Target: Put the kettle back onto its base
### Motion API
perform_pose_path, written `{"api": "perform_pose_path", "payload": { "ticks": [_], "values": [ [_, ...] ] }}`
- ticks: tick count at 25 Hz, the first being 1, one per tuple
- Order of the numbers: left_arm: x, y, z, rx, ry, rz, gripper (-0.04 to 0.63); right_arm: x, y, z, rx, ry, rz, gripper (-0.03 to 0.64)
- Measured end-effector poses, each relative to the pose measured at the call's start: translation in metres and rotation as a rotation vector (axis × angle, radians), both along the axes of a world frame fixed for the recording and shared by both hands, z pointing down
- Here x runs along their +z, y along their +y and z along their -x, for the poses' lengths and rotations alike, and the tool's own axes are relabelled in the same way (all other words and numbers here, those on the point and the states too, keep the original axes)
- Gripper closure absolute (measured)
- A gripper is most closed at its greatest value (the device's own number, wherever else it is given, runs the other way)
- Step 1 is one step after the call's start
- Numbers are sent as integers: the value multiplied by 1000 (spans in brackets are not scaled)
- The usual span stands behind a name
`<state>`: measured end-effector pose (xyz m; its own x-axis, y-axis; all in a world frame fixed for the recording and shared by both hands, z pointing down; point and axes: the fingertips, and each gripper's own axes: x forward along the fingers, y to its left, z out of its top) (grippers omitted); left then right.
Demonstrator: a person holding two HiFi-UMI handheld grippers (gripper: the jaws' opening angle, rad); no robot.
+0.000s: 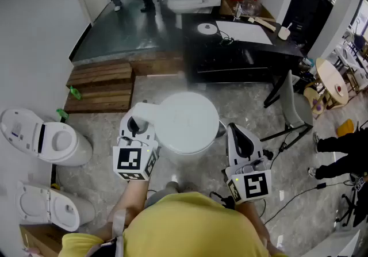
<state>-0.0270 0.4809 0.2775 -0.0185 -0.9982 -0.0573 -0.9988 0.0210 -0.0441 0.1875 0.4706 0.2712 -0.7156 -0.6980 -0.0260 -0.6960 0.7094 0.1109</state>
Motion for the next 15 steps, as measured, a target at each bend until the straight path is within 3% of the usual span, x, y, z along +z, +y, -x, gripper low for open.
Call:
{"api": "perform_pose_path", "payload": {
  "ticks": [15],
  "values": [
    [4, -19, -3, -1, 8, 4, 508, 11, -22, -10, 8, -53, 39, 601]
  ]
}}
